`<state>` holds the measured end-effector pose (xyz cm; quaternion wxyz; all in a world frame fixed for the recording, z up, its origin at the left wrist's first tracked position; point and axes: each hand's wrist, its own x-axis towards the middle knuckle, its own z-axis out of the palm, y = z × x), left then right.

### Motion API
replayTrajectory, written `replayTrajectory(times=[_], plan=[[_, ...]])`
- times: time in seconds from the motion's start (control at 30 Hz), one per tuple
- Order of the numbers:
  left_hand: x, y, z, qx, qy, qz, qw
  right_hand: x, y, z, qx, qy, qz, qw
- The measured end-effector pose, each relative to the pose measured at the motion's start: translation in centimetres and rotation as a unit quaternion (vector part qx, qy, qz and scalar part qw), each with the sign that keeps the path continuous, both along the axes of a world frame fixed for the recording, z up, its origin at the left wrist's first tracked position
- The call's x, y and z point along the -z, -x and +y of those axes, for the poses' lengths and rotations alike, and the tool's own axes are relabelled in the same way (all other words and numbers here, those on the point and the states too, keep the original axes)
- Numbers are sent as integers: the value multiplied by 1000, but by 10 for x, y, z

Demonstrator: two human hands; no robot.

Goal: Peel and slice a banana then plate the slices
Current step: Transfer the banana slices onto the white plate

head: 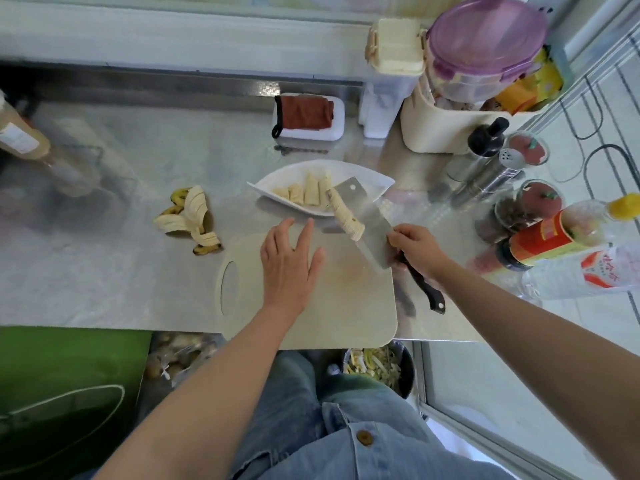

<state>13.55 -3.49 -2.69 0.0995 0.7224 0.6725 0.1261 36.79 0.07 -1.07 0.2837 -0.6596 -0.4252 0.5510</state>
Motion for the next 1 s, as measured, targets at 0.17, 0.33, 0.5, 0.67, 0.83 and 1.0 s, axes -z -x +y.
replayTrajectory(times=[0.17, 0.33, 0.5, 0.67, 0.83, 1.0], plan=[[-7, -8, 32, 47, 8, 12, 999, 4, 9, 22, 93, -28, -70, 993], [-5, -12, 57, 99, 63, 2, 993, 8, 28, 36, 98, -40, -120, 987], [-1, -19, 74, 159, 77, 24, 984, 11, 40, 41, 95, -42, -126, 987], [2, -25, 88, 155, 105, 28, 982, 13, 48, 34, 85, -45, -134, 986], [5, -26, 90, 139, 132, 5, 981, 11, 51, 33, 96, -38, -134, 986], [7, -27, 90, 152, 121, -23, 981, 7, 44, 28, 113, -34, -139, 983]])
